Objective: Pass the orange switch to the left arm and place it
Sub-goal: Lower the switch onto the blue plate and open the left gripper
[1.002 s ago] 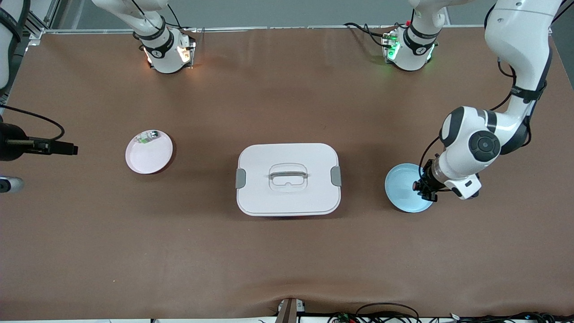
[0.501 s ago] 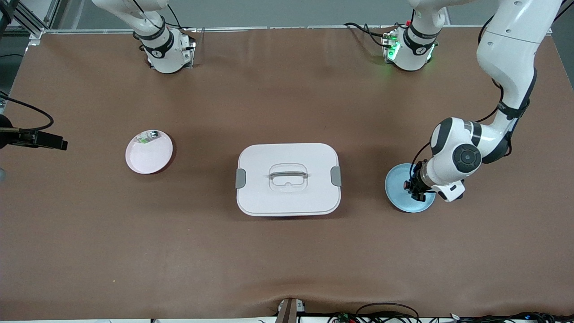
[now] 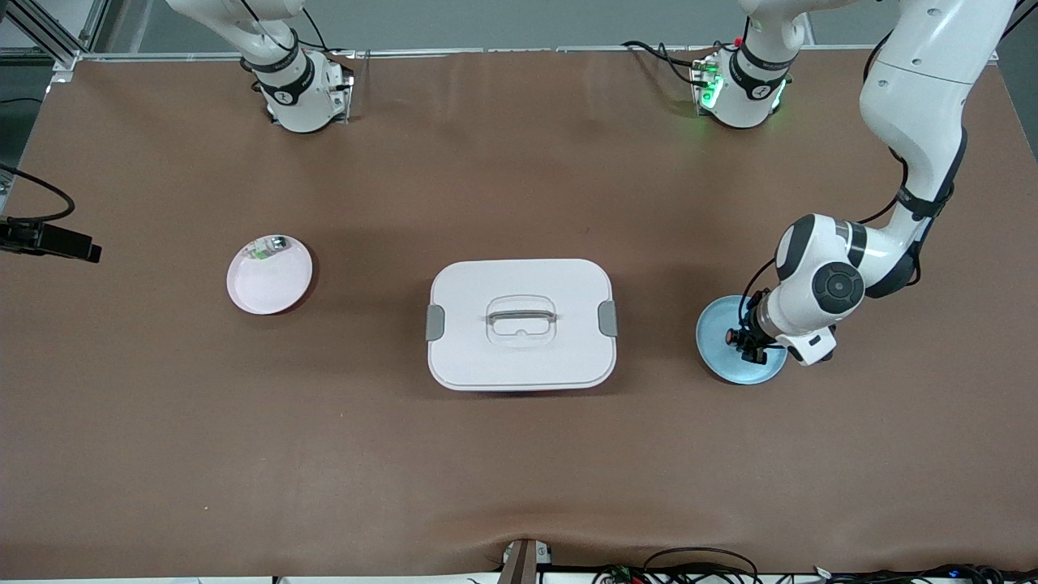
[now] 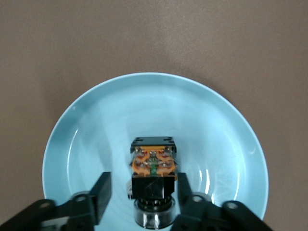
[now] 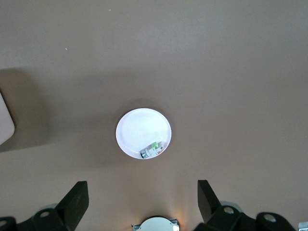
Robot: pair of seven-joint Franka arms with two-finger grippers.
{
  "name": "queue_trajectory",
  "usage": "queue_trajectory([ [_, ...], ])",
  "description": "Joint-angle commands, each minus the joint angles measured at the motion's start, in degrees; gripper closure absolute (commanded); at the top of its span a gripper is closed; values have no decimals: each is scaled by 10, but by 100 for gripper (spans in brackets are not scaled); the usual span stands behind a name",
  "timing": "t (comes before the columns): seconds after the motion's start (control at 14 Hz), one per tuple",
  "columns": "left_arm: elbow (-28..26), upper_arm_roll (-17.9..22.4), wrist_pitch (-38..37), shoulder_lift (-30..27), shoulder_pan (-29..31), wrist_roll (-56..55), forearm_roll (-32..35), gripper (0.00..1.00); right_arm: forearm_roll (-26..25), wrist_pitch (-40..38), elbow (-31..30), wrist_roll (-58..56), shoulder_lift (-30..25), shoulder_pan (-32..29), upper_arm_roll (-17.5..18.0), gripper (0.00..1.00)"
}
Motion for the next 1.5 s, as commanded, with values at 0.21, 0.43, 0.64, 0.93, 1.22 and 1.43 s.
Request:
queue_trajectory([
  [0.21,32,-1,-21,-28,2,55,16,0,2,-2,-13,-1,-27,-3,11,0],
  [0.43,48,-9,-65,-53,2,183,7,0,5,3,-14,0,-32,-5,10,0],
  [0.64,94,-12,-149,-59,6,321,-12,0,10,8,-30,1,-43,-9,10,0],
  [0.93,139,-12,-208,-60,10,537,-56,0,22,76,-138,2,-113,-10,8,0],
  [1.22,150,-11,-236,-76,9,700,-89,0,23,148,-258,2,-192,-9,8,0],
  [1.43,156,-10,-236,-75,9,784,-89,0,31,145,-262,2,-197,-9,7,0],
])
